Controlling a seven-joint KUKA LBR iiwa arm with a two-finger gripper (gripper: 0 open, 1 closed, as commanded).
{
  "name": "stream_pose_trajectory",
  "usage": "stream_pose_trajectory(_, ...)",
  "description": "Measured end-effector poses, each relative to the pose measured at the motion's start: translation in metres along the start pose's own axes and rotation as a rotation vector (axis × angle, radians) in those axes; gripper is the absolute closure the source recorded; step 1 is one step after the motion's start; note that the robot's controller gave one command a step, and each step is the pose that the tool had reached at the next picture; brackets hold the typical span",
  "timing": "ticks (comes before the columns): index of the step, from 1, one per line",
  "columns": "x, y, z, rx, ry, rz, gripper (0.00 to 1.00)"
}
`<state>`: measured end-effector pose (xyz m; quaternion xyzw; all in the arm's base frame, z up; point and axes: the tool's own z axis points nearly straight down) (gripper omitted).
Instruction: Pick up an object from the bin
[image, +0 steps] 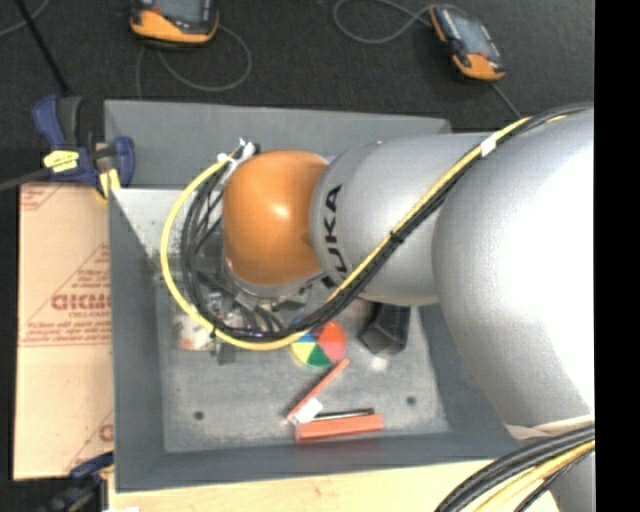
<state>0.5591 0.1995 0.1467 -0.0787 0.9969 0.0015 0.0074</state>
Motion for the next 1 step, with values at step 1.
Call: stream_pose_trajectory(1,-0.0033,-0.0229,0.0321,0.002,0.017,-0.117,1.00)
